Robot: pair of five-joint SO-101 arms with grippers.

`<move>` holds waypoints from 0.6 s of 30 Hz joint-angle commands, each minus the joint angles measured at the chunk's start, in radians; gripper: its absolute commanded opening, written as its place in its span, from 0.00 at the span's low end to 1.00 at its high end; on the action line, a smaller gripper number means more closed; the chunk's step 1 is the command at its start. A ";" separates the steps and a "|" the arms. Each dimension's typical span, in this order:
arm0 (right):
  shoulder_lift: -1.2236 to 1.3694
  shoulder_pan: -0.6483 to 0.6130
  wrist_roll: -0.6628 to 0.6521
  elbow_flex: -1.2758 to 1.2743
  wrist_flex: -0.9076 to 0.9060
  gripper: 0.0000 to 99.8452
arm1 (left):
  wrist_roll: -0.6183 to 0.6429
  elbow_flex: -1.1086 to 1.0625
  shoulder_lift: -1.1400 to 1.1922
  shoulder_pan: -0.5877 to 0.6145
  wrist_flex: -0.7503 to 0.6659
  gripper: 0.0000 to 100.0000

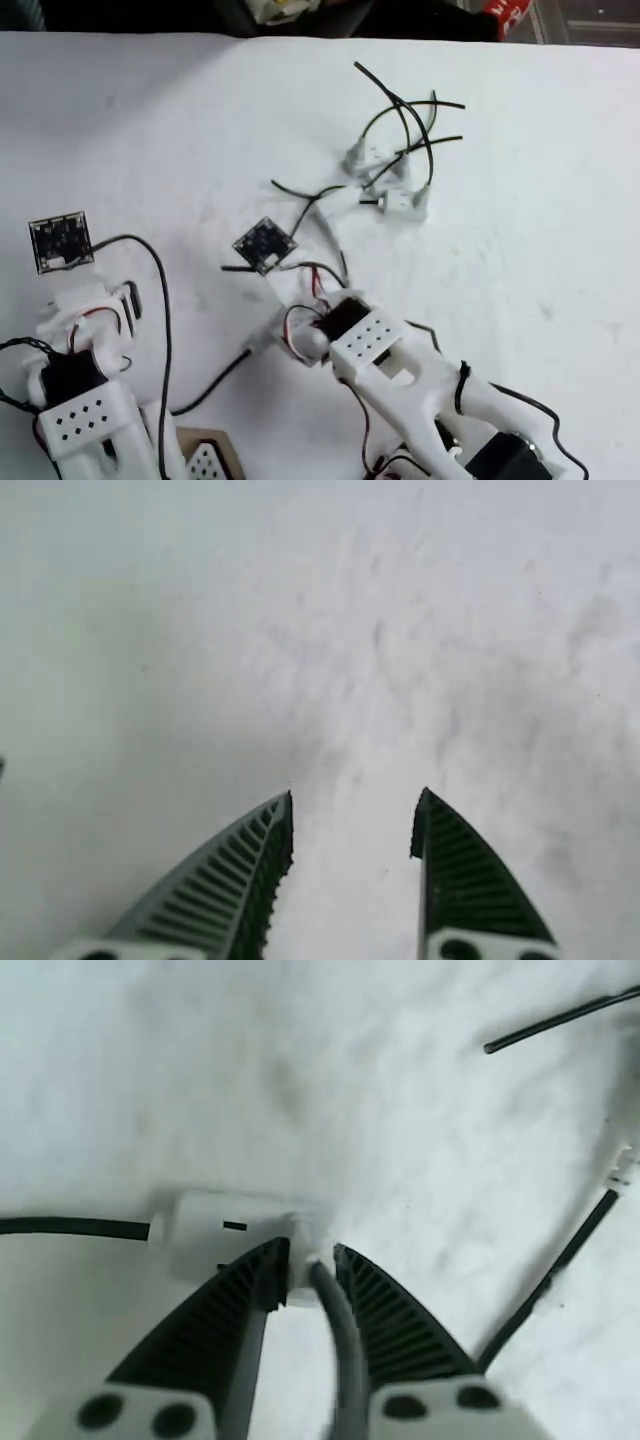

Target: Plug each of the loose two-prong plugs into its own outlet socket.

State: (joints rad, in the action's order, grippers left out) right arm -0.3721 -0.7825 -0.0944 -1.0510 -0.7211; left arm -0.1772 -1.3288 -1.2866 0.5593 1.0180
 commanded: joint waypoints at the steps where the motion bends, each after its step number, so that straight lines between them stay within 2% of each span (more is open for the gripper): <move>1: 0.039 -0.013 -0.017 -0.003 -0.031 0.02 | -0.009 0.008 -0.012 -0.001 -0.018 0.21; 14: 0.047 -0.015 -0.018 0.002 -0.024 0.02 | -0.009 0.008 -0.012 -0.001 -0.017 0.21; 18: 0.019 0.051 -0.020 0.032 -0.024 0.02 | -0.009 0.008 -0.012 -0.001 -0.017 0.21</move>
State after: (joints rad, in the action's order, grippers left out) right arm -0.3659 -0.7779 -0.1020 -1.0388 -0.7304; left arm -0.1772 -1.3288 -1.2866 0.5593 1.0180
